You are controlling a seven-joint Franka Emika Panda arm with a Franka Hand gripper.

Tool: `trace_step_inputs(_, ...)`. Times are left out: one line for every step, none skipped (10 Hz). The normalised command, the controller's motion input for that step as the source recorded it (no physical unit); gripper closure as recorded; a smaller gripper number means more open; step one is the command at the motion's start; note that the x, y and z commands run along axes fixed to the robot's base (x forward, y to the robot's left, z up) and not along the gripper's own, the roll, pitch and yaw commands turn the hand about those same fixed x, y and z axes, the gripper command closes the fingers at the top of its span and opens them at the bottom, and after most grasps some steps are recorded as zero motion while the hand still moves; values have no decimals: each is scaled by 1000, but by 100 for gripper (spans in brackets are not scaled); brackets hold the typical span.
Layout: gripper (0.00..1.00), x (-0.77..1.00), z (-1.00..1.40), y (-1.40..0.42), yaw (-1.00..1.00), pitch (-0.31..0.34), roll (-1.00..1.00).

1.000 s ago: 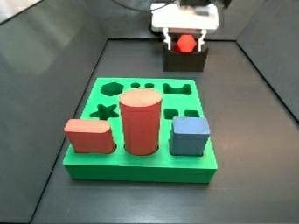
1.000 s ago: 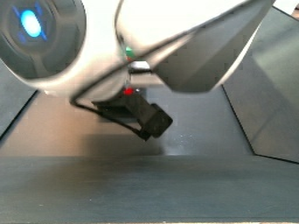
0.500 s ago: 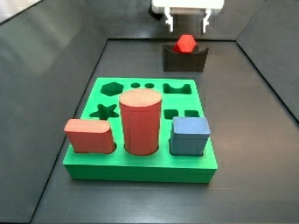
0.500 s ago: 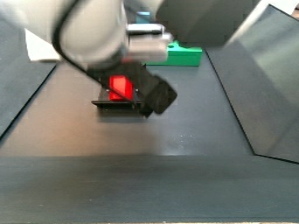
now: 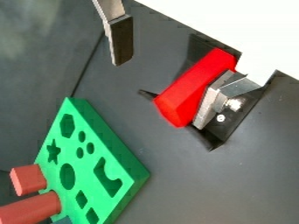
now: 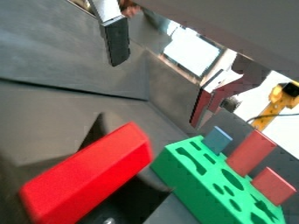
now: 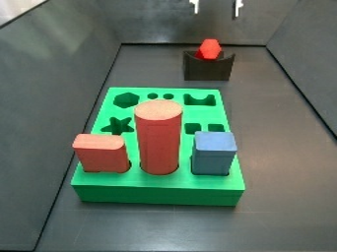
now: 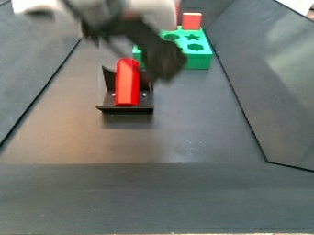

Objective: Pick up the hexagon object. Move up. Place the hexagon object on the fixture. Regrasp the hexagon object. Move to above the board. Insert the hexagon object.
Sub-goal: Regrasp the hexagon object.

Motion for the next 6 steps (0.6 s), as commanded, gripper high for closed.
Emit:
trace_step_inputs(0,-137,816,-1000,5,41,1000)
trace_step_inputs(0,-113,619,-851,4,35,1000)
trace_step_inputs(0,-81,394,-681,4,34,1000)
trace_step_inputs(0,-39,86,-430,4,31,1000)
trace_step_inputs(0,-10,-27,-238,4,29,1000)
trace_step_inputs(0,-5,-18,-36,4,29,1000)
